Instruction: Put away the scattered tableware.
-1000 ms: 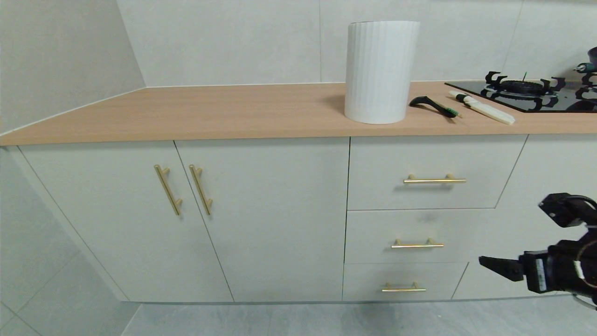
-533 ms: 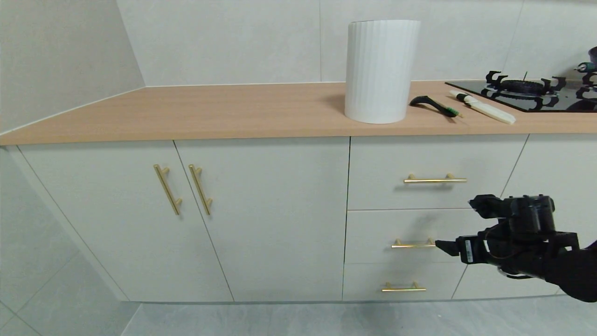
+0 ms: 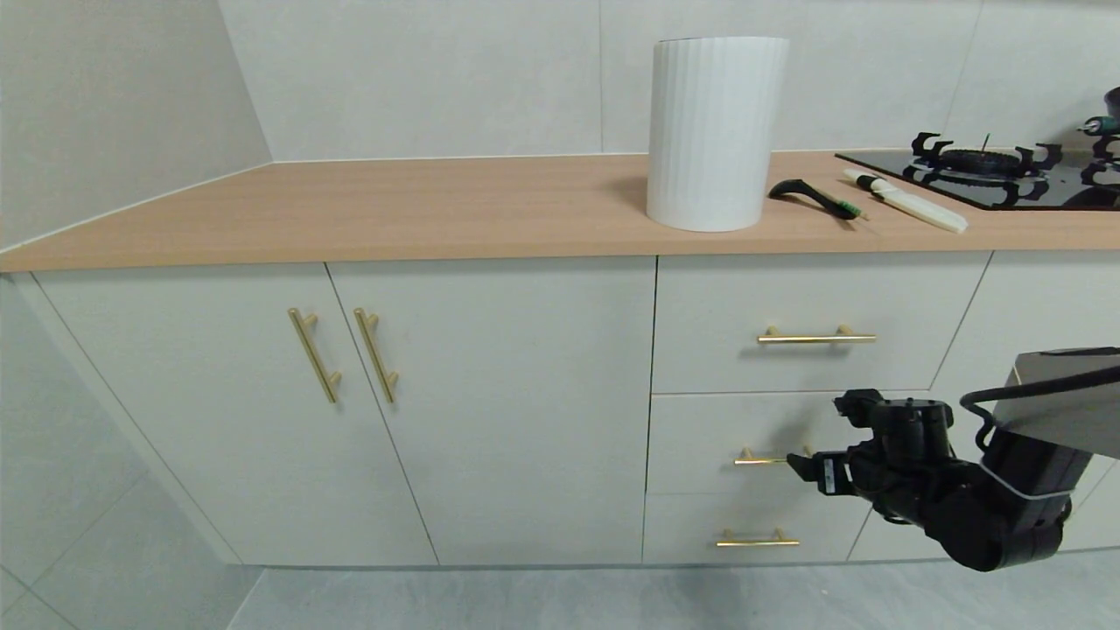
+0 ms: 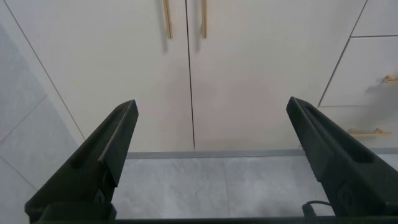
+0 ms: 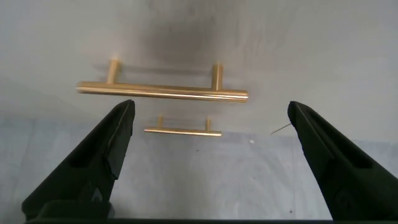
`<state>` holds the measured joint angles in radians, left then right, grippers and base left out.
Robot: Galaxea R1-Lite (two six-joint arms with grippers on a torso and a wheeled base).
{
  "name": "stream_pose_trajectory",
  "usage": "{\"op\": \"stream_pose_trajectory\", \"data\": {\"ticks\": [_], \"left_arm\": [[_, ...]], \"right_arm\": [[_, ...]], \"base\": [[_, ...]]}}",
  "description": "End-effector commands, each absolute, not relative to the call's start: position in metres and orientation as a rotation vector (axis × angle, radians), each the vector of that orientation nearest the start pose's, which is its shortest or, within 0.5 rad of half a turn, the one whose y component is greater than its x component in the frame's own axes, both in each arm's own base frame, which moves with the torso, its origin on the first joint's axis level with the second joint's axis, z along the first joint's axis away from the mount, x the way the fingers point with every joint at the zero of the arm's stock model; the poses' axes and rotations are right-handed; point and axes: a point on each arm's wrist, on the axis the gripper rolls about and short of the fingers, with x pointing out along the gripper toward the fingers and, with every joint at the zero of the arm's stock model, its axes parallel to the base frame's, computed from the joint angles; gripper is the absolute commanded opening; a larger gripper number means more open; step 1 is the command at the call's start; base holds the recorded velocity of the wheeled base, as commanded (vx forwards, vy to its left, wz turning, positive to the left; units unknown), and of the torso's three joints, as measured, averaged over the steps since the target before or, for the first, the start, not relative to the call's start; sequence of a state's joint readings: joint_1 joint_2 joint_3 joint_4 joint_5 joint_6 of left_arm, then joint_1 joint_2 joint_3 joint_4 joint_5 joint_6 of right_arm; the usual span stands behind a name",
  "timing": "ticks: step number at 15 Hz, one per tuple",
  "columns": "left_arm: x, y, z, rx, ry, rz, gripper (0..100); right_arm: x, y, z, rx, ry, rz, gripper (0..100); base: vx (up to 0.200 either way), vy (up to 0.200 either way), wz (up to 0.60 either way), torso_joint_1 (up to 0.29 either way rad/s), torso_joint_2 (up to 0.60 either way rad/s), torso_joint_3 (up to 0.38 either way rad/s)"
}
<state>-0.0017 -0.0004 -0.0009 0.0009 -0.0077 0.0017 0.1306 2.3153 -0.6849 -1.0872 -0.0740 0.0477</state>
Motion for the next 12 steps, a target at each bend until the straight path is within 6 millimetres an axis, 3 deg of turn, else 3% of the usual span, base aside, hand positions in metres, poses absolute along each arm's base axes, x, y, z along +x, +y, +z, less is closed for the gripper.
{"op": "stream_pose_trajectory", "data": {"ticks": [1, 8, 12], "left_arm": [[-0.023, 0.000, 0.076, 0.002, 0.000, -0.009, 100], [-0.023, 0.000, 0.076, 0.002, 0.000, -0.009, 100], [-0.023, 0.000, 0.075, 0.002, 0.002, -0.009, 100]], "right_arm": [[0.364, 0.051, -0.037, 0.015, 0.561, 0.017, 100], [0.381, 0.055, -0.050, 0.018, 0.506, -0.020, 100], [0.377, 0.055, -0.059, -0.002, 0.546, -0.025, 100]], "base": [[0.000, 0.000, 0.00, 0.000, 0.00, 0.000], [0.000, 0.000, 0.00, 0.000, 0.00, 0.000], [0.000, 0.000, 0.00, 0.000, 0.00, 0.000]]}}
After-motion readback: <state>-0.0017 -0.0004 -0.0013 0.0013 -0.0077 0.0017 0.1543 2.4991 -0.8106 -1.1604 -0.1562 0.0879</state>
